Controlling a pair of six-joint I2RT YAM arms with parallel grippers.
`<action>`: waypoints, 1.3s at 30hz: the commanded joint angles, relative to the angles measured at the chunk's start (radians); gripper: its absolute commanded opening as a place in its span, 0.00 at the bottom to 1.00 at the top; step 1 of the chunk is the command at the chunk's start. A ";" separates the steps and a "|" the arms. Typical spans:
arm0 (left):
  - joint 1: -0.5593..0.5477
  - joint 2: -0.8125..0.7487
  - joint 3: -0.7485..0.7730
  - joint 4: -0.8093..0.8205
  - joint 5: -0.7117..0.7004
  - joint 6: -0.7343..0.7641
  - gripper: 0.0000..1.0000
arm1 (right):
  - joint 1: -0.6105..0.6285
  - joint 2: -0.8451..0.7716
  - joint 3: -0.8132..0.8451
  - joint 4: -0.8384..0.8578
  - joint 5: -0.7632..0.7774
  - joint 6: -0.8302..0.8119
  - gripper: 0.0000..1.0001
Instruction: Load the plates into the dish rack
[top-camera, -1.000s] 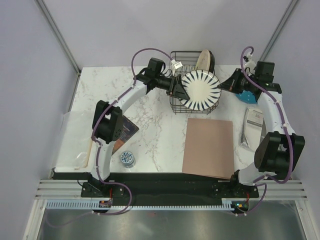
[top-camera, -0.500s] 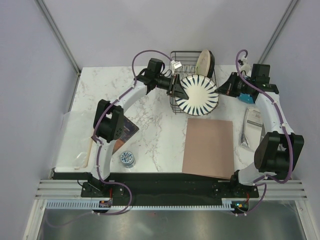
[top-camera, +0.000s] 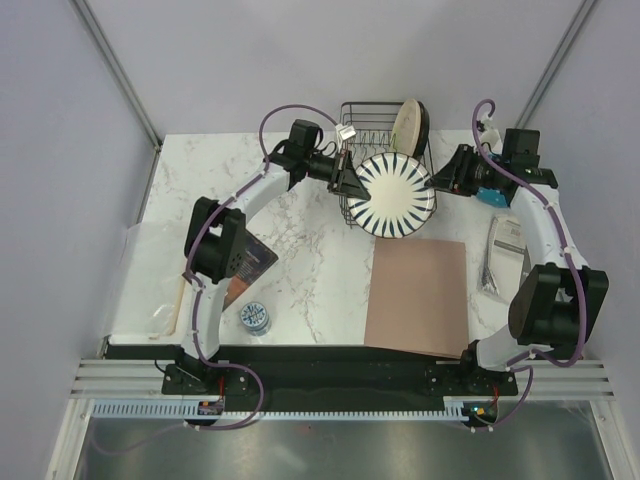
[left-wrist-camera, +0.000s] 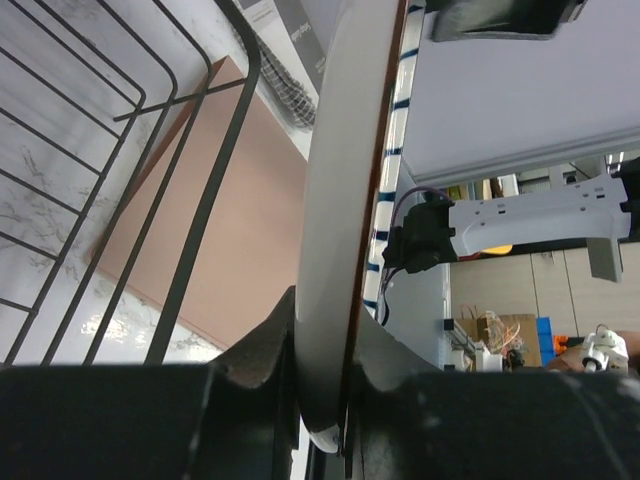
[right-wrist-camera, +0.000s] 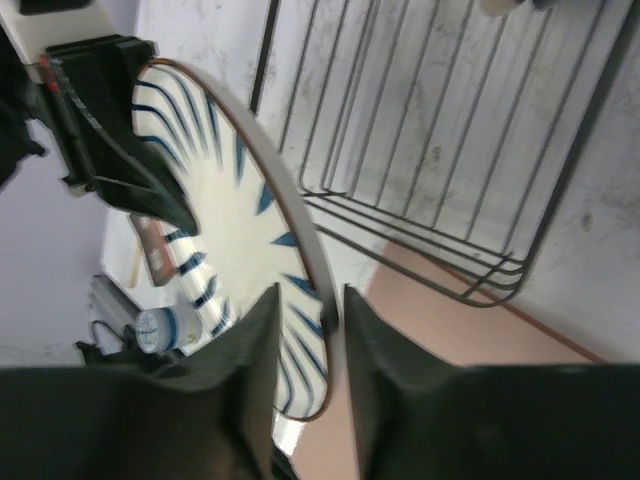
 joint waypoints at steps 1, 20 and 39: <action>0.000 -0.029 -0.006 0.126 0.103 -0.040 0.02 | -0.006 -0.018 -0.024 0.036 -0.122 0.019 0.47; -0.001 -0.018 -0.058 0.306 0.183 -0.201 0.08 | 0.058 0.100 0.010 0.045 -0.230 -0.035 0.06; 0.301 -0.226 0.143 -0.392 -0.971 0.392 1.00 | 0.095 0.131 0.611 -0.052 0.226 -0.011 0.00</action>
